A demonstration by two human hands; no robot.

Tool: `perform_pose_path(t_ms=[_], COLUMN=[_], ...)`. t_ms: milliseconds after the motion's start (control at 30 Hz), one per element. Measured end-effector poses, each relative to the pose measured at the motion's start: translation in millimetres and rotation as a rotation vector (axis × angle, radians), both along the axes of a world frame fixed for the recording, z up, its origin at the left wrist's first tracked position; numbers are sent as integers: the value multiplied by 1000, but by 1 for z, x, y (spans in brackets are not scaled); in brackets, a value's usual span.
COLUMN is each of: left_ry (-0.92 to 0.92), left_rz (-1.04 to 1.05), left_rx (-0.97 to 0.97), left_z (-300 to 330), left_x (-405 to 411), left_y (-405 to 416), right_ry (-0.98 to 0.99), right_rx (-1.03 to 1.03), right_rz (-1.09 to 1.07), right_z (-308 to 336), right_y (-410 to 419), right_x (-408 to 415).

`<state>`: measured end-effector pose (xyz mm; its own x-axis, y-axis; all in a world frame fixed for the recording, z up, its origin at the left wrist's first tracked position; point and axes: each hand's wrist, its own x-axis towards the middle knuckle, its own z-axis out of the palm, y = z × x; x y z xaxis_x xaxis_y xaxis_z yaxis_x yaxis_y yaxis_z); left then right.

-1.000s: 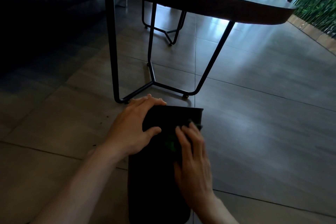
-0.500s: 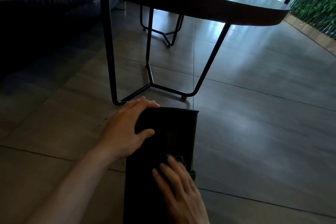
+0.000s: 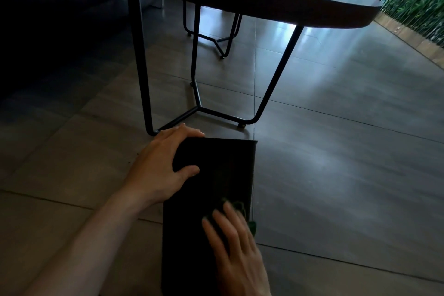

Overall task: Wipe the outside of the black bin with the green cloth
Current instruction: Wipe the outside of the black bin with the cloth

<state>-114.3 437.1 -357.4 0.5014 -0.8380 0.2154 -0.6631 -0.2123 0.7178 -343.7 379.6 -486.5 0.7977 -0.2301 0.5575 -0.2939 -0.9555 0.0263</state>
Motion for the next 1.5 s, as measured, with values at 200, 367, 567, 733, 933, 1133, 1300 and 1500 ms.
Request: perform_pose_path(t_ms=[200,367,567,733,933,1133,1300,1500], left_ry=[-8,-1,29,25,48,42,62,58], left_rz=[-8,-43,5,-23,-35,-4,-22,-22], left_rx=[-17,-37,-25,-49,-49,-46,-48,-57], left_z=[2,1,-5,-8,-7,-12,-14,-10], left_x=[-4,-3,8,8,9,17,16,14], left_y=[-1,-2,2,0,-3,1,1,0], right_ry=[-71,-191,22,108,-190,-71,74,-119], right_rx=[144,273,8,-76,323,121,-51,243], right_rz=[-91,-180,22,95,-219,-52,80,-109], right_z=[23,69,18,2,64,27,-3,52], right_y=[-10,-41,-6,3,-34,-8,10,-27], right_x=[17,70,29,5,77,49,6,61])
